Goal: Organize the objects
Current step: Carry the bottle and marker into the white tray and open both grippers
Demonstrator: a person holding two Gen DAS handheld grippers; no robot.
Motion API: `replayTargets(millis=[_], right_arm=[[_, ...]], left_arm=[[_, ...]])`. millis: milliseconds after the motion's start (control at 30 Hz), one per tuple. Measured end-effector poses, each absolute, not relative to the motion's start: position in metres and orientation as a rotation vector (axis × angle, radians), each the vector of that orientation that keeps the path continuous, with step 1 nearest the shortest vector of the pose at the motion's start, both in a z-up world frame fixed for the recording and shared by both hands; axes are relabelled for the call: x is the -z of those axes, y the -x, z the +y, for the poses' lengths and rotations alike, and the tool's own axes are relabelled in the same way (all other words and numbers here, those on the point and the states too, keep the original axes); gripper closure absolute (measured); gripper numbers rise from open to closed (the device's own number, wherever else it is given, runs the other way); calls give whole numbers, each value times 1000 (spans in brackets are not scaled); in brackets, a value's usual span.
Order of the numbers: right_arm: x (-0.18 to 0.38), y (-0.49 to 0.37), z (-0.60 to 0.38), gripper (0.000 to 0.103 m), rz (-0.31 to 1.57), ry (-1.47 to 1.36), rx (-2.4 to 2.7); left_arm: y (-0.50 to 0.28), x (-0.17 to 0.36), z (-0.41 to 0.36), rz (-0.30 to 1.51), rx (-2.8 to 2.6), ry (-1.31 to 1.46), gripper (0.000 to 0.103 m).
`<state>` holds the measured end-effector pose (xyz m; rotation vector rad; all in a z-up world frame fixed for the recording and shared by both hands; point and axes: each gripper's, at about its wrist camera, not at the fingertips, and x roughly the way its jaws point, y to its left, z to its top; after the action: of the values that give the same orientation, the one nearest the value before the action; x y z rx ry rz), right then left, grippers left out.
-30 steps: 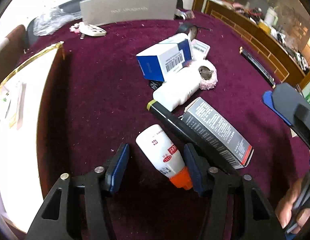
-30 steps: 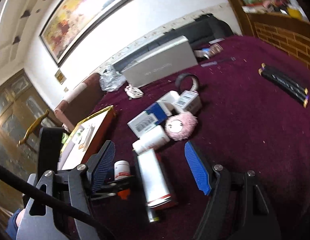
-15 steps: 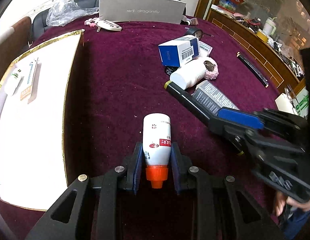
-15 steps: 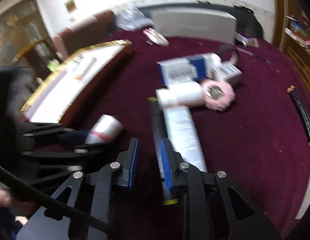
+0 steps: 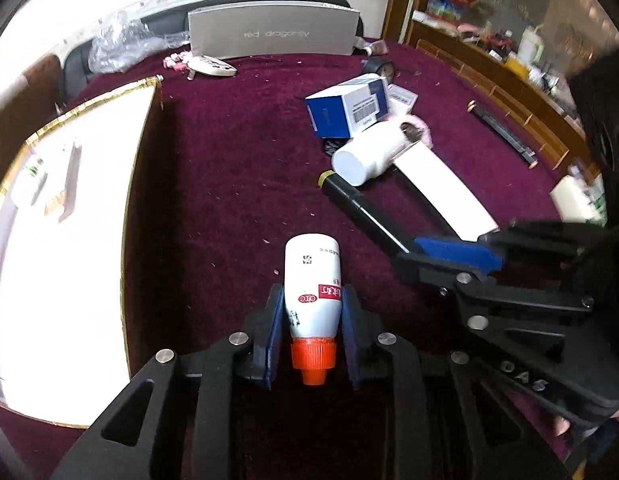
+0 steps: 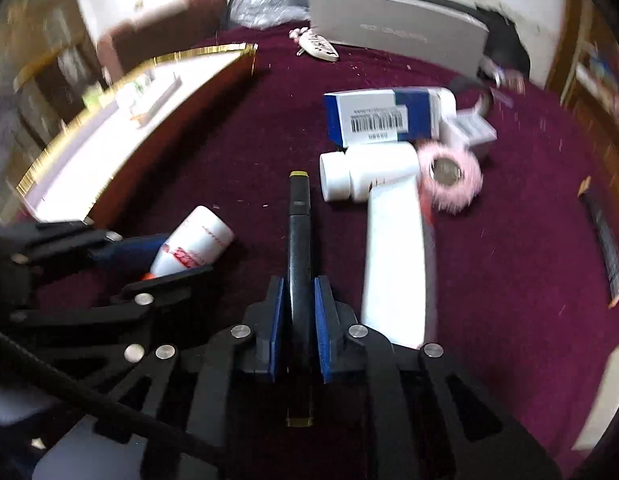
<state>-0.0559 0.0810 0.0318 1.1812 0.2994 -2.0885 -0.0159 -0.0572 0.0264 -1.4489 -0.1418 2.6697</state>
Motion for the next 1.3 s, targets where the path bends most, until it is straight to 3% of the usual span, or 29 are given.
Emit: replayTargets(millis=[200,433,833,1300], right_arm=[[-49,43,108,91,76,-1160,2093],[-67,43,101,90,-54,-1149,2049],[-93,40,18,90,-61,-1136,1922],[-90,86,-98,90,-40,-1246,1857]], left_arm=[[2,-51,-60,-220,-2650,1337,81],[-14,-77,-85,-316,-2682,1260,81],[-25,-92,-185,-487,-2801,1231,80],[23,-61,-294,-558,-2823,1469,80]])
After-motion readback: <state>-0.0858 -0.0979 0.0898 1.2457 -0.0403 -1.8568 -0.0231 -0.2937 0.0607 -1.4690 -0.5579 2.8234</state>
